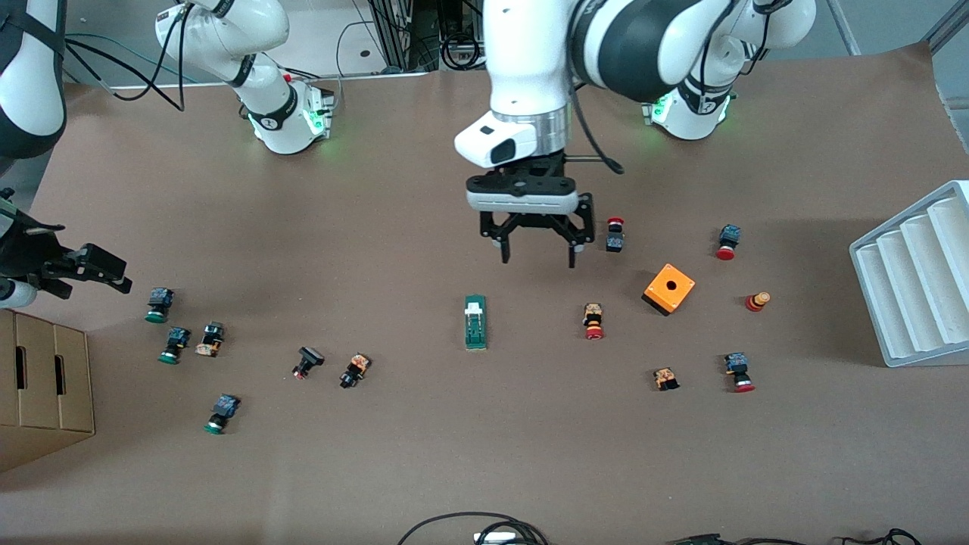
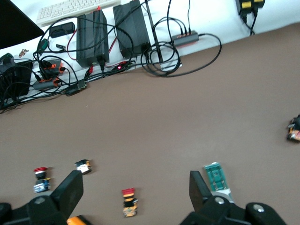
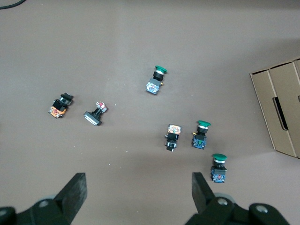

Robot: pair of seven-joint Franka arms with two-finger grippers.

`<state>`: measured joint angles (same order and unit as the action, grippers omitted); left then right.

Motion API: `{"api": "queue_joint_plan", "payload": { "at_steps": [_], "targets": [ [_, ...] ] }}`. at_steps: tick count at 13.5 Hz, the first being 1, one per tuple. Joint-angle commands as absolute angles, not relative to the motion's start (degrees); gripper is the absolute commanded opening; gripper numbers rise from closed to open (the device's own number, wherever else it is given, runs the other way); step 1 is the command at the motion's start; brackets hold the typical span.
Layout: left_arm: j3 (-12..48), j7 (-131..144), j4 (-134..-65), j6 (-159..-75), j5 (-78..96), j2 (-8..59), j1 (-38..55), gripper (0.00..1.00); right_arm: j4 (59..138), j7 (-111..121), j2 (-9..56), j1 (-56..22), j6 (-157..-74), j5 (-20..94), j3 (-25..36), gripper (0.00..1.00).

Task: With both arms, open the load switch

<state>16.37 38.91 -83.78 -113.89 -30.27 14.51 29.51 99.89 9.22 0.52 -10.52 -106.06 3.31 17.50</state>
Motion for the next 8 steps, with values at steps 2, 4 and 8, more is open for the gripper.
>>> {"api": "queue_joint_plan", "payload": {
  "at_steps": [2,4,8],
  "targets": [
    [16.79,29.90,-85.87,-111.80,-24.89,10.20,25.15,1.00,98.88,9.40,1.14,-10.90,-106.35,1.85,17.67,1.00],
    [15.22,29.71,-85.87,-111.80,-20.77,9.58,23.65,1.00,98.88,9.40,1.14,-10.90,-106.35,1.85,17.75,1.00],
    [9.60,26.90,-85.87,-111.71,-14.52,8.17,23.55,1.00,98.88,9.40,1.14,-10.90,-106.43,1.85,17.67,1.00]
  ]
}}
